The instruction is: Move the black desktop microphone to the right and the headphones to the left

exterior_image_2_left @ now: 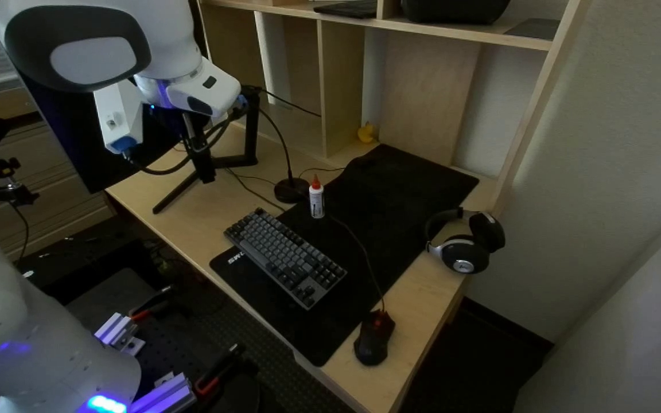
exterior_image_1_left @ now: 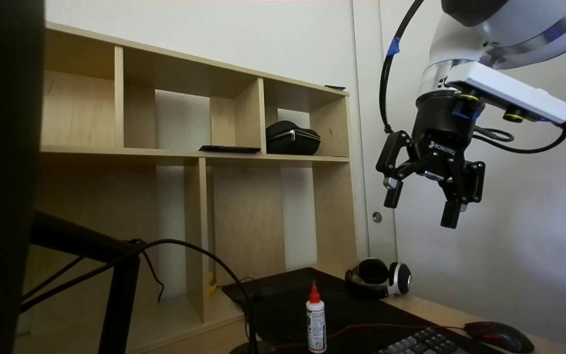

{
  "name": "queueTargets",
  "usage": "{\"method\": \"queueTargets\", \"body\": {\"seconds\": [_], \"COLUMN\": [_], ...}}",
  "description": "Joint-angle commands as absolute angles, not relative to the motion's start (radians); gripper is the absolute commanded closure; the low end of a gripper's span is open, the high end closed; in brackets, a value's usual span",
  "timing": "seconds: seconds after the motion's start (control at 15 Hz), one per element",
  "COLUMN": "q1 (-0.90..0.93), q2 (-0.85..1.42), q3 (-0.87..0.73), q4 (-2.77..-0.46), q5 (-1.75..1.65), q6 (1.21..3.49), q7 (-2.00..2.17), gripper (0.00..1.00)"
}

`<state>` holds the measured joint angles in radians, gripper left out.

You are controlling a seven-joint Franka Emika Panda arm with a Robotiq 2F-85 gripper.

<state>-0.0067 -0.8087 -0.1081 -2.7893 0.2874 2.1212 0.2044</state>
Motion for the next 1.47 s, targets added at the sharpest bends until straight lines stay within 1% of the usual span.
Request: {"method": "queueTargets", "body": {"seconds": [0.0, 0.13, 0.27, 0.33, 0.6, 0.67, 0.8, 0.93, 1.0, 1.13, 1.4], "q1": [-0.030, -0.066, -0.047, -0.002, 0.013, 0.002, 0.019, 0.009, -0.012, -0.045, -0.130], "q2": [-0.807, -0.813, -0.805, -0.851, -0.813, -0.835, -0.835, -0.823, -0.779, -0.611, -0.399], "q3": [-0.088, -0.053, -0.068, 0.024, 0.156, 0.116, 0.161, 0.183, 0.206, 0.255, 0.364], "q4": [-2.786, -2.784, -2.779, -2.705, -2.535, -2.619, -2.554, -2.560, -2.551, -2.499, -2.380], "q5": [0.305, 0.311, 0.398, 0.464, 0.587, 0.550, 0.562, 0.545, 0.530, 0.530, 0.513], "q6": [2.114, 2.205, 2.230, 2.161, 2.081, 2.131, 2.106, 2.100, 2.121, 2.221, 2.311], "q7": [0.190, 0.276, 0.337, 0.490, 0.793, 0.684, 0.788, 0.822, 0.859, 0.962, 1.190], "gripper": [0.00, 0.00, 0.00, 0.00, 0.00, 0.00, 0.00, 0.00, 0.00, 0.00, 0.00]}}
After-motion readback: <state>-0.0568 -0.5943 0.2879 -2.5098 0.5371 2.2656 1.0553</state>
